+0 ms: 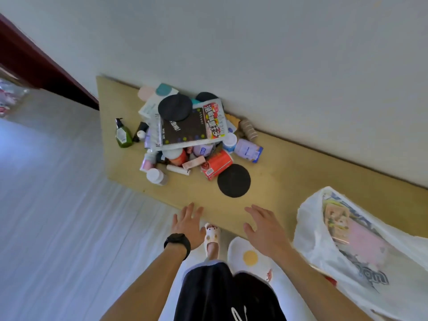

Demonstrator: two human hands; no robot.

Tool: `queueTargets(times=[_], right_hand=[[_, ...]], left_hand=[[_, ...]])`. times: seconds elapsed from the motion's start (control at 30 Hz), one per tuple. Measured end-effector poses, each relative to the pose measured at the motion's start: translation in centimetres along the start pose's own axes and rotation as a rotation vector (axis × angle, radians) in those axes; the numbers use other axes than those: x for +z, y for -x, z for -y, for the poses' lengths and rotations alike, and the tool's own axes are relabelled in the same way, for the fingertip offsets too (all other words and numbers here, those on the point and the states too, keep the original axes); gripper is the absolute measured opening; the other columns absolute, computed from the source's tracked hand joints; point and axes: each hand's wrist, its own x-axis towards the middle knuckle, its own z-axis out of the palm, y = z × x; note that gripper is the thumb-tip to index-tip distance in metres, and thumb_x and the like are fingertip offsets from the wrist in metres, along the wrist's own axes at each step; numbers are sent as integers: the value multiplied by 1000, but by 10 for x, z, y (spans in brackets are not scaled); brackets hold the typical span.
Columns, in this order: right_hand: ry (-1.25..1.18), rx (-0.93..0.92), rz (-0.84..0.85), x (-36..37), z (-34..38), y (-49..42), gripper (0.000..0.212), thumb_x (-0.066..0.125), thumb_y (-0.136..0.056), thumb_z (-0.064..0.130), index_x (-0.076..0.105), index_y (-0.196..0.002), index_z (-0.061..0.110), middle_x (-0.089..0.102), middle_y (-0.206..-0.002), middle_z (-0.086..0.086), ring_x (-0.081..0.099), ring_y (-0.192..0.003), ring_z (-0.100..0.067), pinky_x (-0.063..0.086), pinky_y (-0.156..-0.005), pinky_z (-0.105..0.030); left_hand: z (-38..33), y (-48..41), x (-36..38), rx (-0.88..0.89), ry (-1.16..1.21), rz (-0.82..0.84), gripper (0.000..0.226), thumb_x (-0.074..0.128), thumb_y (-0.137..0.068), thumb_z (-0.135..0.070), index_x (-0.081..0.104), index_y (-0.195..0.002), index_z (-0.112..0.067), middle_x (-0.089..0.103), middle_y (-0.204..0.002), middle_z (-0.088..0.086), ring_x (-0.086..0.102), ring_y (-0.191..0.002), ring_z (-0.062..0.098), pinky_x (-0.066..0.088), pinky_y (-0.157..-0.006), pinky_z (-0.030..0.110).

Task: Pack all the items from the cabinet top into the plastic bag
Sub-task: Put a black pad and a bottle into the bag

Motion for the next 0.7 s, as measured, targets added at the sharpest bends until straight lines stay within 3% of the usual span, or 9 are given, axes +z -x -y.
queueTargets(times=[0.1, 0.23, 0.37, 0.43, 0.57, 0.7], right_hand=[[52, 115, 81, -2, 16, -59, 63, 52, -94, 43, 32, -149, 20, 33, -155, -1, 31, -139, -26, 37, -110, -40], [85, 306, 50, -8, 39, -129, 87, 66, -80, 56, 29, -146, 13, 36, -145, -13, 38, -129, -35, 44, -100, -46], [100, 460, -31, -7, 55, -167, 108, 79, -66, 60, 25, -143, 7, 32, -142, -17, 33, -130, -39, 45, -95, -51], [46, 540, -44, -4, 51, -175, 112, 85, -60, 57, 26, -140, 8, 37, -137, -17, 38, -128, -39, 45, -93, -50], [-51, 609, 13, 7, 41, -167, 74, 74, -69, 62, 53, -119, 11, 62, -118, -13, 58, -113, -35, 50, -87, -40], [-89, 623, -1, 21, 40, -128, 45, 59, -88, 53, 57, -117, 18, 61, -117, -10, 59, -111, -32, 48, -86, -38]], left_hand=[[24, -18, -5, 21, -72, 49, 72, 42, -97, -49, 0, -155, -38, -13, -164, -3, -4, -151, 26, 2, -122, 50], [39, -29, -7, 90, -133, 49, 77, 41, -96, -52, -10, -152, -43, -22, -161, -5, -9, -150, 29, 0, -120, 53], [43, -29, -4, 125, -119, 70, 78, 41, -95, -54, -10, -152, -43, -24, -161, -4, -11, -150, 30, -1, -120, 55], [42, -30, -9, 139, -106, 52, 75, 42, -94, -54, -1, -154, -41, -15, -163, -2, -4, -150, 31, 3, -121, 53], [28, -39, -33, 261, -25, -114, 60, 51, -91, -38, 32, -147, -25, 23, -158, 5, 27, -142, 28, 26, -116, 42], [-8, -67, -65, 417, -91, -332, 73, 70, -74, -29, 41, -141, -22, 35, -152, 13, 37, -134, 35, 45, -100, 45]])
